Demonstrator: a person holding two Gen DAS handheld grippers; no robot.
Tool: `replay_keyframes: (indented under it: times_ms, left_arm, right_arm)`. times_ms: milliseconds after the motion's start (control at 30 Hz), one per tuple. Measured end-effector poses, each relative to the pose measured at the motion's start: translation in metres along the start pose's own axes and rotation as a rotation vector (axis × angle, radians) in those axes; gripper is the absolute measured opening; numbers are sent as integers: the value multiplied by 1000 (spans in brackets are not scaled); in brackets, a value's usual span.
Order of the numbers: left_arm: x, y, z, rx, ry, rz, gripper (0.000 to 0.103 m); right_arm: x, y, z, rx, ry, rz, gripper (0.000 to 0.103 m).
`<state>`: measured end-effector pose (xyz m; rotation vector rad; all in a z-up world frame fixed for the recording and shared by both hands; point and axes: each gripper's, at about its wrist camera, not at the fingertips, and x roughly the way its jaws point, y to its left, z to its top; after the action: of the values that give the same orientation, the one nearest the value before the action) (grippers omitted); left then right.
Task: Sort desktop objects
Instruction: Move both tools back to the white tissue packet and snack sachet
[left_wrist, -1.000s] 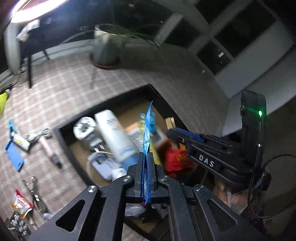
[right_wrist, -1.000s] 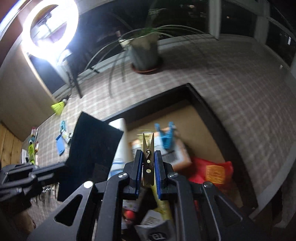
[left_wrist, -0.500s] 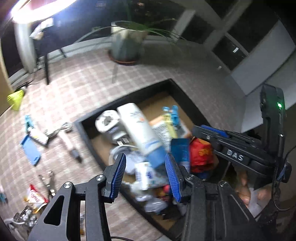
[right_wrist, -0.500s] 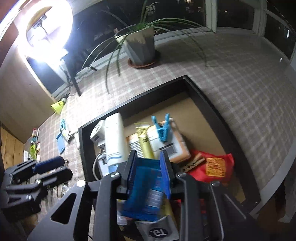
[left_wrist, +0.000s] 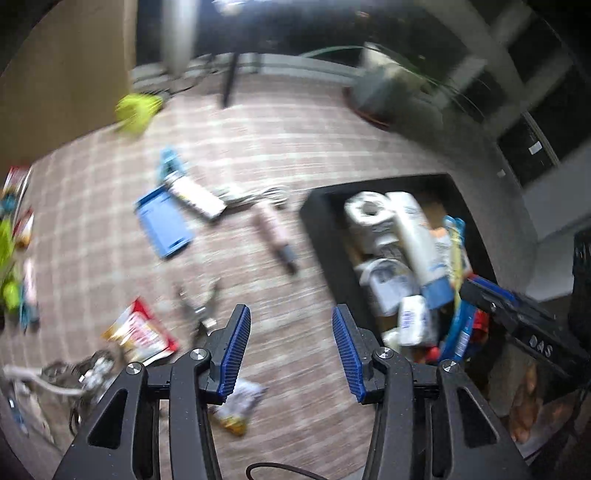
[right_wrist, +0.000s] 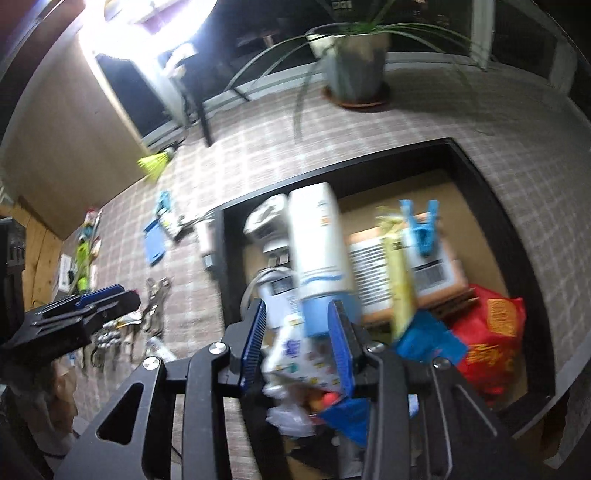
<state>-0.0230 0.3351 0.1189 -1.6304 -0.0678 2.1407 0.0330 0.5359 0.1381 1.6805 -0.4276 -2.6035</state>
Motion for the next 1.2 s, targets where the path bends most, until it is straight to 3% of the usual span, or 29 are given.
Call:
replay_keyframes:
  times_ms: [467, 733, 767, 833, 867, 1067, 1200]
  left_arm:
    - [-63, 160, -62, -305, -79, 96, 45]
    - [-59, 207, -106, -412, -53, 100, 45]
    - [-58, 210, -110, -421, -52, 100, 45]
    - [-58, 223, -122, -456, -55, 105, 45]
    - [-59, 229, -127, -473, -57, 108, 45]
    - [-82, 290, -160, -629, -95, 162, 45]
    - [-94, 316, -172, -660, -105, 206, 64]
  right_arm:
    - [37, 111, -17, -190, 102, 92, 34]
    - [67, 150, -36, -256, 183, 106, 35]
    - [71, 154, -40, -265, 193, 101, 37]
    - [78, 159, -47, -278, 214, 92, 56]
    - [82, 162, -52, -288, 225, 92, 59]
    - [97, 176, -66, -333, 261, 61, 63]
    - [106, 180, -70, -338, 272, 52, 66]
